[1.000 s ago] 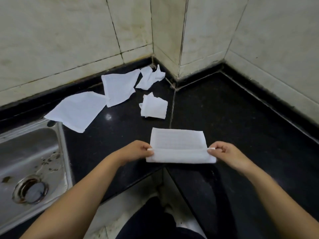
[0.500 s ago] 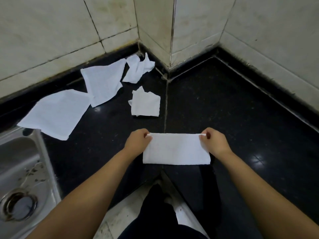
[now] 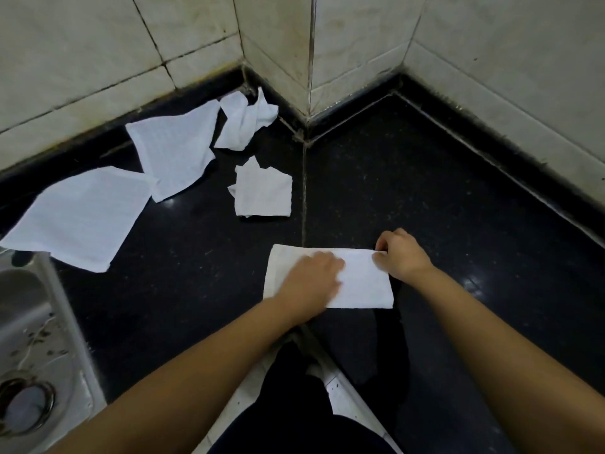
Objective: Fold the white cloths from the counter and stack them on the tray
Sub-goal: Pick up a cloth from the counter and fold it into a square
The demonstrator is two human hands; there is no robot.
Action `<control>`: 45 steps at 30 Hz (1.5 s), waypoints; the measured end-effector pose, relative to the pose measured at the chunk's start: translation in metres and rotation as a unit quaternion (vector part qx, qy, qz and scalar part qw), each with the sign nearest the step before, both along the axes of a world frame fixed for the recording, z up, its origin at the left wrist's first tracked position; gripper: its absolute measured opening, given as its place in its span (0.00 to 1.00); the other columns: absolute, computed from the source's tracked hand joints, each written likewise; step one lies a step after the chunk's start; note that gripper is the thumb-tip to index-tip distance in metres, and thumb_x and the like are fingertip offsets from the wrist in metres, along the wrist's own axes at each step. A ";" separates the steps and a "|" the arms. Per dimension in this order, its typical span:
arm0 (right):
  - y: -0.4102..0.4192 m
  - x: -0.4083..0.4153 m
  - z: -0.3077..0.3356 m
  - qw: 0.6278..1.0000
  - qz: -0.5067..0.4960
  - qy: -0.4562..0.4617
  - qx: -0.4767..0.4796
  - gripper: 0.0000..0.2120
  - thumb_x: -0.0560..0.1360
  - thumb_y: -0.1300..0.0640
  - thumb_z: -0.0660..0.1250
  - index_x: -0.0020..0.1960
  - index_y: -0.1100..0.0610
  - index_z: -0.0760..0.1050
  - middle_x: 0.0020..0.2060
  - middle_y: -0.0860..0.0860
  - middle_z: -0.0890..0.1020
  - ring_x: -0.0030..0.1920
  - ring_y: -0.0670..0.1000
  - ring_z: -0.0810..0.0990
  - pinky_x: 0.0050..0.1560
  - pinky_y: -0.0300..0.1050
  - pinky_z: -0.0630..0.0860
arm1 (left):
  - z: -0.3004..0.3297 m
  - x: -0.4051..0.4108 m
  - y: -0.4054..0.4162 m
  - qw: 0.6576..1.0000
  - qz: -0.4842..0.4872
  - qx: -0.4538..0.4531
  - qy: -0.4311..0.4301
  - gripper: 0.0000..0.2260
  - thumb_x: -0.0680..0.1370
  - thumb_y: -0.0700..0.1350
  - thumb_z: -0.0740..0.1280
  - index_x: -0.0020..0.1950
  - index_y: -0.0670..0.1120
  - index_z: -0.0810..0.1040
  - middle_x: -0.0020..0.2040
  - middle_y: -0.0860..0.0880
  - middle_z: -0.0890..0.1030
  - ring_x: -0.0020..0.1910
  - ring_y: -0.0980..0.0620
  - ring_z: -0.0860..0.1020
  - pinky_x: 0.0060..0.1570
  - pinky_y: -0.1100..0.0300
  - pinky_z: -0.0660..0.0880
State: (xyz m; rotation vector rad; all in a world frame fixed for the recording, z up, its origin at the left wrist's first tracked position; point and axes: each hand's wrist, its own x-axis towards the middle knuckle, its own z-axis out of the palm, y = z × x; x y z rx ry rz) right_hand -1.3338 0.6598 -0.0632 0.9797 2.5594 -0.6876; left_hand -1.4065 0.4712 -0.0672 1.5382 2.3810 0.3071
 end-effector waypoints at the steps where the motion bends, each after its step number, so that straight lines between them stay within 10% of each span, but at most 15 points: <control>1: 0.003 -0.001 0.003 1.000 -0.001 -0.010 -0.016 0.03 0.75 0.56 0.64 0.48 0.55 0.72 0.51 0.53 0.73 0.52 0.54 0.74 0.50 0.48 0.73 | -0.001 0.018 0.009 0.998 -0.065 0.004 -0.023 0.17 0.80 0.49 0.56 0.65 0.43 0.70 0.62 0.43 0.73 0.61 0.44 0.70 0.59 0.50 0.67; 8: 0.013 0.019 0.007 0.998 -0.008 -0.024 -0.053 0.03 0.75 0.58 0.65 0.47 0.55 0.71 0.44 0.52 0.77 0.44 0.51 0.75 0.42 0.44 0.70 | -0.018 0.076 0.046 0.994 -0.088 -0.056 0.027 0.19 0.78 0.51 0.63 0.65 0.42 0.69 0.62 0.43 0.71 0.60 0.43 0.70 0.56 0.51 0.67; 11: 0.012 0.031 0.006 0.997 -0.023 0.004 -0.079 0.05 0.75 0.58 0.65 0.49 0.56 0.71 0.43 0.52 0.77 0.43 0.51 0.75 0.41 0.42 0.70 | -0.021 0.075 0.044 0.991 -0.117 -0.013 0.066 0.12 0.65 0.48 0.75 0.45 0.47 0.80 0.42 0.49 0.81 0.41 0.50 0.79 0.38 0.58 0.74; 17: 0.006 0.039 0.029 0.957 -0.022 0.055 -0.283 0.08 0.77 0.59 0.62 0.56 0.52 0.72 0.32 0.49 0.75 0.33 0.45 0.73 0.34 0.37 0.67 | -0.017 0.072 0.007 0.981 -0.004 0.126 -0.147 0.08 0.76 0.41 0.60 0.46 0.41 0.78 0.40 0.46 0.80 0.39 0.48 0.77 0.39 0.56 0.73; 24: -0.014 -0.003 0.046 0.886 -0.036 0.095 -0.453 0.07 0.75 0.56 0.67 0.51 0.56 0.80 0.40 0.50 0.83 0.36 0.45 0.75 0.35 0.37 0.67 | 0.005 0.051 -0.037 0.796 0.375 0.244 -0.407 0.05 0.79 0.40 0.62 0.50 0.43 0.78 0.44 0.52 0.80 0.43 0.58 0.78 0.46 0.66 0.74; 30: -0.053 -0.067 0.029 0.964 0.046 0.066 -0.254 0.06 0.75 0.57 0.66 0.51 0.57 0.78 0.36 0.48 0.83 0.31 0.45 0.74 0.35 0.38 0.70 | 0.004 0.013 -0.044 0.747 0.528 0.199 -0.352 0.06 0.80 0.42 0.60 0.50 0.44 0.76 0.43 0.52 0.76 0.43 0.55 0.75 0.41 0.66 0.71; 35: -0.076 -0.091 0.002 0.978 0.049 0.086 -0.183 0.07 0.79 0.54 0.62 0.47 0.56 0.75 0.32 0.48 0.81 0.37 0.48 0.78 0.41 0.44 0.77 | -0.004 -0.003 -0.047 0.790 0.545 0.073 -0.270 0.08 0.79 0.45 0.60 0.55 0.48 0.76 0.55 0.48 0.75 0.57 0.49 0.72 0.60 0.51 0.72; 45: -0.062 -0.070 0.008 0.974 -0.056 0.154 -0.157 0.04 0.78 0.55 0.62 0.52 0.53 0.71 0.39 0.52 0.81 0.39 0.46 0.78 0.37 0.39 0.72 | -0.003 -0.023 -0.040 0.880 0.448 0.061 -0.146 0.13 0.80 0.49 0.58 0.63 0.46 0.69 0.60 0.48 0.72 0.60 0.49 0.70 0.60 0.53 0.66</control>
